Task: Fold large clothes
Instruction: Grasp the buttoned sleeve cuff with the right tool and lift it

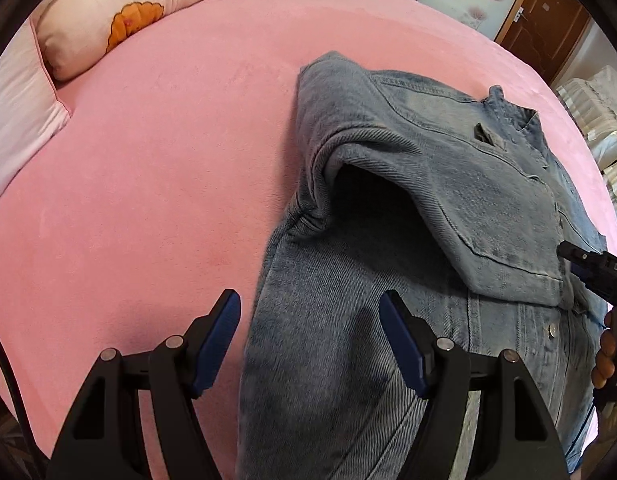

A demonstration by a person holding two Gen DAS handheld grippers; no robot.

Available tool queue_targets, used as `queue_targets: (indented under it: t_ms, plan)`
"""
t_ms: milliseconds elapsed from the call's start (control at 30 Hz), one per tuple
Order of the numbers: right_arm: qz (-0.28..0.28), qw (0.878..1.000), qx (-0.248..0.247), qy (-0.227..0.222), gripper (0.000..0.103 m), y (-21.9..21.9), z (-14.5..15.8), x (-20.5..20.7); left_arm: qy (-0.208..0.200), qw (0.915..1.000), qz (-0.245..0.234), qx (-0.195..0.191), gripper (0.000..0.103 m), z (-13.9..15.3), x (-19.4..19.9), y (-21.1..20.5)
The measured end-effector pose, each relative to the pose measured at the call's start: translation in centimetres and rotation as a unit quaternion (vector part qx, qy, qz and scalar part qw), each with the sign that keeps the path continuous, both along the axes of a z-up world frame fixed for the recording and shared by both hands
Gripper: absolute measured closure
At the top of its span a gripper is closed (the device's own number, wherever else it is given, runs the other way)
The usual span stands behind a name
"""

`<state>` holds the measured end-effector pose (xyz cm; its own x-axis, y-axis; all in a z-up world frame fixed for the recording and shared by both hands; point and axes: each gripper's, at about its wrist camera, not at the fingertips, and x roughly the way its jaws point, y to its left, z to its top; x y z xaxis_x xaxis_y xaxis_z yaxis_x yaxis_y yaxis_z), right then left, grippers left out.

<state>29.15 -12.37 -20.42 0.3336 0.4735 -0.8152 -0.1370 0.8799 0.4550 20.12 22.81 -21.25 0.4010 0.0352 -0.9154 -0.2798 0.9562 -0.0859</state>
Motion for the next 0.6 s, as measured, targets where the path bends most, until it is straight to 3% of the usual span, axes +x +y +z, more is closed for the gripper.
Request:
queue_targets:
  t_ms: [167, 267, 300, 333, 433, 600]
  plan:
    - [0.028, 0.996, 0.087, 0.003, 0.059, 0.0, -0.5, 0.2, 0.002, 1.0000, -0.002, -0.003, 0.033, -0.8, 0.7, -0.3]
    - [0.021, 0.995, 0.094, 0.010, 0.065, 0.0, -1.4, 0.7, 0.001, 1.0000, 0.001, 0.009, 0.033, -1.0, 1.2, -0.5]
    - [0.019, 0.996, 0.090, 0.009, 0.068, 0.1, -1.4, 0.8, 0.002, 0.9999, 0.004, 0.014, 0.033, -1.0, 1.5, -0.5]
    - [0.020, 0.997, 0.080, 0.005, 0.079, 0.3, -1.2, 0.7, 0.002, 0.9998, 0.006, 0.019, 0.033, -1.0, 1.7, -0.6]
    - [0.046, 0.998, 0.025, -0.027, 0.088, 2.1, 0.8, 0.5, 0.004, 0.9991, 0.012, 0.040, 0.033, -1.1, 2.6, -0.7]
    - [0.059, 0.983, -0.052, -0.165, 0.088, 4.0, 8.0, -1.9, 0.014, 0.9977, 0.045, 0.049, 0.033, -1.1, 4.1, 0.1]
